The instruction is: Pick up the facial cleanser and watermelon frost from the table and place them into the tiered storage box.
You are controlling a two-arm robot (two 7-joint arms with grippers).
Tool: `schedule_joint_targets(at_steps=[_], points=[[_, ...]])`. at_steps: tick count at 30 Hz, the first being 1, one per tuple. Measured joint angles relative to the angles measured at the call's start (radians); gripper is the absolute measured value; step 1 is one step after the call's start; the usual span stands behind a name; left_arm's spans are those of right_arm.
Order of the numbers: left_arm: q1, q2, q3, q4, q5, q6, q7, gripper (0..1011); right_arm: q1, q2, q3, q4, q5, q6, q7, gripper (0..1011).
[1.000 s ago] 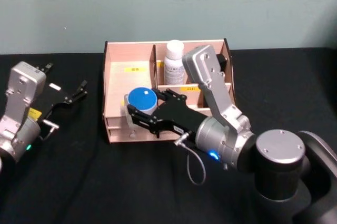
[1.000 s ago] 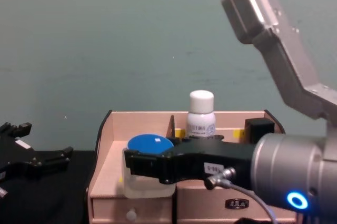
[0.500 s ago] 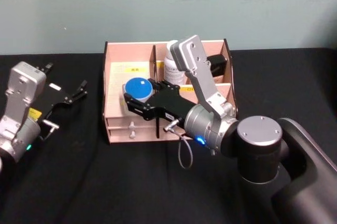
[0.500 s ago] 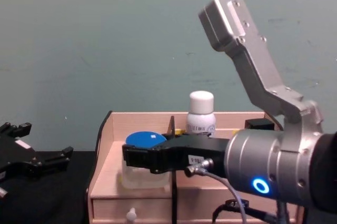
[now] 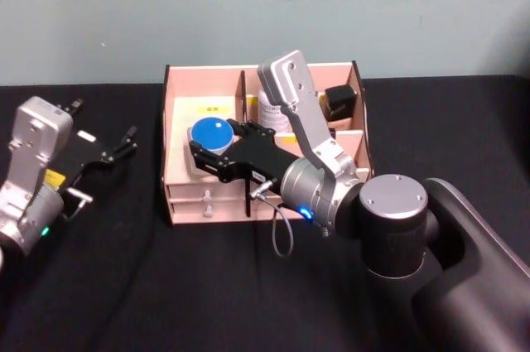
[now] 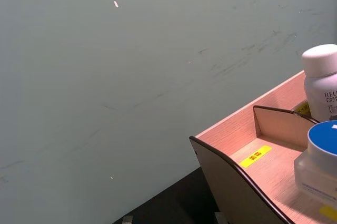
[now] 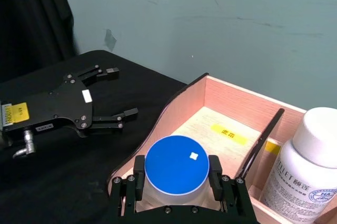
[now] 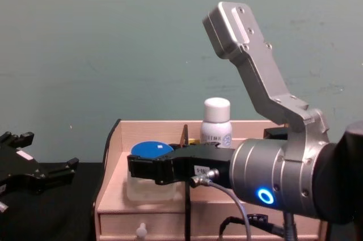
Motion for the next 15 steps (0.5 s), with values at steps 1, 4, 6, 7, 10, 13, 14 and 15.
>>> schedule_joint_targets(at_steps=[1, 4, 6, 7, 10, 13, 14, 15], points=[[0.000, 0.000, 0.000, 0.000, 0.000, 0.000, 0.000, 1001, 0.002, -0.001, 0.000, 0.003, -0.001, -0.001, 0.000, 729], [0.000, 0.000, 0.000, 0.000, 0.000, 0.000, 0.000, 1001, 0.007, -0.004, 0.001, 0.012, -0.005, -0.005, 0.000, 730], [0.000, 0.000, 0.000, 0.000, 0.000, 0.000, 0.000, 1001, 0.011, -0.007, 0.004, 0.021, -0.007, -0.009, -0.001, 730], [0.000, 0.000, 0.000, 0.000, 0.000, 0.000, 0.000, 1001, 0.012, -0.008, 0.005, 0.024, -0.008, -0.010, -0.001, 730], [0.000, 0.000, 0.000, 0.000, 0.000, 0.000, 0.000, 1001, 0.017, -0.010, 0.007, 0.034, -0.011, -0.015, -0.001, 729], [0.000, 0.000, 0.000, 0.000, 0.000, 0.000, 0.000, 1001, 0.021, -0.010, 0.007, 0.037, -0.016, -0.015, -0.001, 729], [0.000, 0.000, 0.000, 0.000, 0.000, 0.000, 0.000, 1001, 0.021, -0.010, 0.007, 0.037, -0.016, -0.015, -0.001, 730], [0.000, 0.000, 0.000, 0.000, 0.000, 0.000, 0.000, 1001, 0.021, -0.010, 0.007, 0.037, -0.016, -0.015, -0.001, 729]])
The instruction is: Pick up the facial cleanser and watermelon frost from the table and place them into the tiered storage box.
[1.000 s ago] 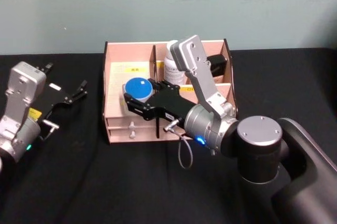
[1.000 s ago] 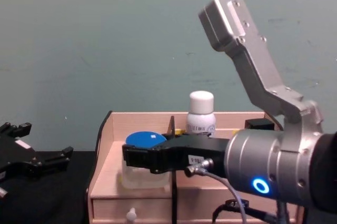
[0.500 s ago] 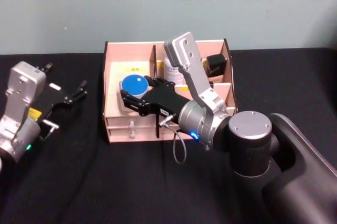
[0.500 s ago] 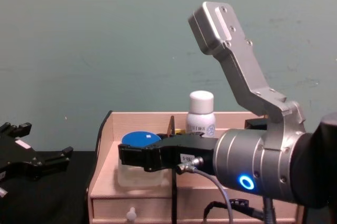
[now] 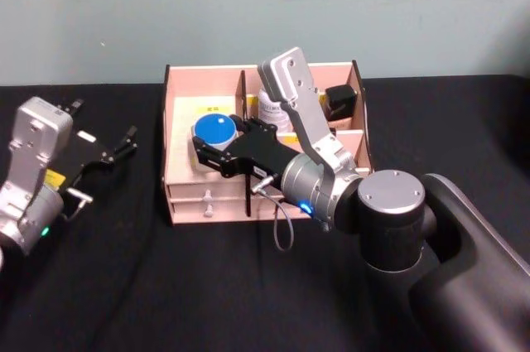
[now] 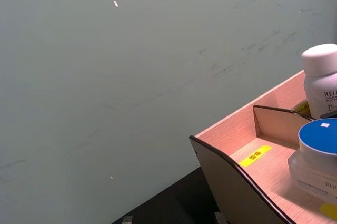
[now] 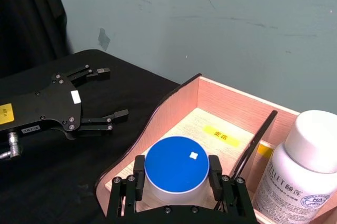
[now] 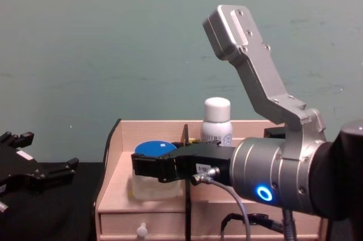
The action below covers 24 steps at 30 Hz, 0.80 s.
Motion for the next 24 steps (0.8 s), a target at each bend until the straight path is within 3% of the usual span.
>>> schedule_joint_targets(at_steps=[6, 16, 24], points=[[0.000, 0.000, 0.000, 0.000, 0.000, 0.000, 0.000, 1001, -0.001, 0.000, 0.000, -0.001, 0.000, 0.000, 0.000, 743], [0.000, 0.000, 0.000, 0.000, 0.000, 0.000, 0.000, 1001, -0.002, 0.001, 0.000, -0.003, 0.002, -0.001, 0.000, 1003], [0.000, 0.000, 0.000, 0.000, 0.000, 0.000, 0.000, 1001, -0.019, 0.006, 0.004, -0.029, -0.010, -0.045, -0.005, 1002]])
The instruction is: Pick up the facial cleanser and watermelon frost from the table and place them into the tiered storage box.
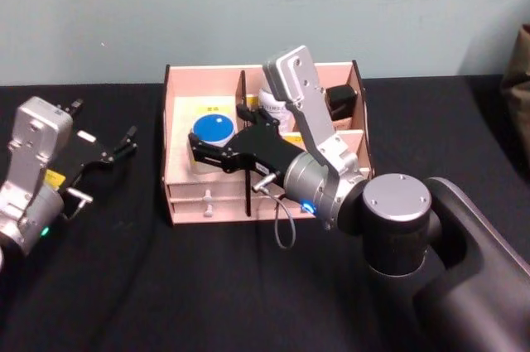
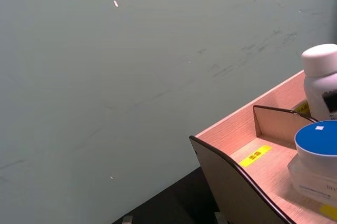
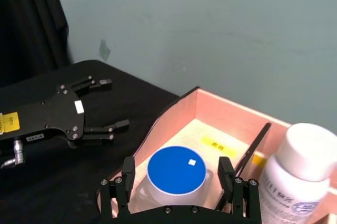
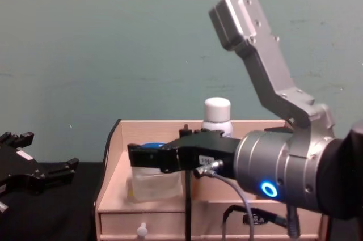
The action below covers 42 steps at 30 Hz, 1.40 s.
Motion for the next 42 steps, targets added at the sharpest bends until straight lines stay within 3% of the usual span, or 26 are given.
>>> schedule_joint_targets(at_steps=[9, 14, 21, 36, 42], points=[[0.000, 0.000, 0.000, 0.000, 0.000, 0.000, 0.000, 1001, -0.069, 0.020, 0.022, -0.106, -0.070, -0.079, -0.074, 1002], [0.000, 0.000, 0.000, 0.000, 0.000, 0.000, 0.000, 1001, -0.111, 0.027, 0.060, -0.171, -0.104, -0.120, -0.121, 1002], [0.000, 0.000, 0.000, 0.000, 0.000, 0.000, 0.000, 1001, -0.144, 0.027, 0.127, -0.218, -0.115, -0.155, -0.155, 1002], [0.000, 0.000, 0.000, 0.000, 0.000, 0.000, 0.000, 1001, -0.179, -0.009, 0.283, -0.196, -0.133, -0.203, -0.245, 1002], [0.000, 0.000, 0.000, 0.000, 0.000, 0.000, 0.000, 1001, -0.178, -0.017, 0.323, -0.156, -0.140, -0.204, -0.251, 1002]])
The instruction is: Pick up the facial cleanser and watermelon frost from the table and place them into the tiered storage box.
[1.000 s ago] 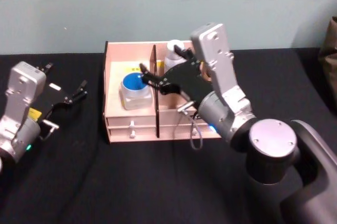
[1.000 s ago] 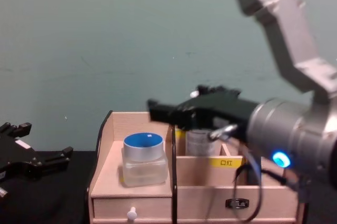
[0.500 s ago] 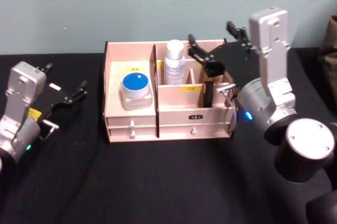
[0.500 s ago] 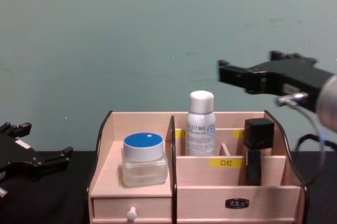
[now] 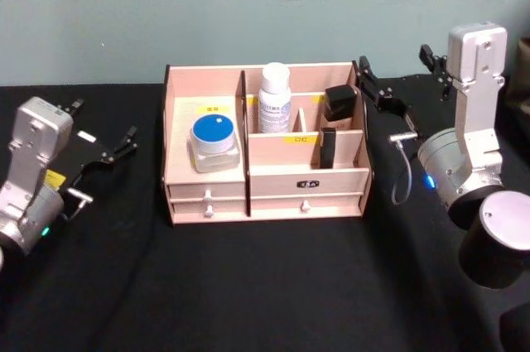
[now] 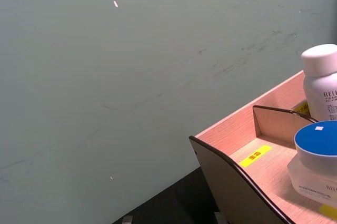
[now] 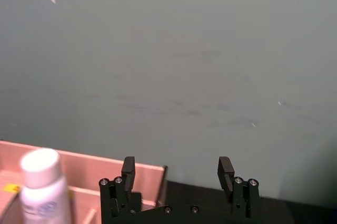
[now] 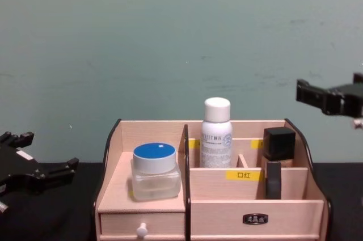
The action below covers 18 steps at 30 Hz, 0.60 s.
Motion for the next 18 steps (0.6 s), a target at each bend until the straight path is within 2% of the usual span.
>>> schedule_joint_targets(at_steps=[7, 18], points=[[0.000, 0.000, 0.000, 0.000, 0.000, 0.000, 0.000, 1001, 0.008, -0.007, 0.030, 0.054, -0.013, 0.001, 0.000, 1002], [0.000, 0.000, 0.000, 0.000, 0.000, 0.000, 0.000, 1001, 0.015, -0.015, 0.049, 0.121, -0.023, 0.016, 0.026, 1002]])
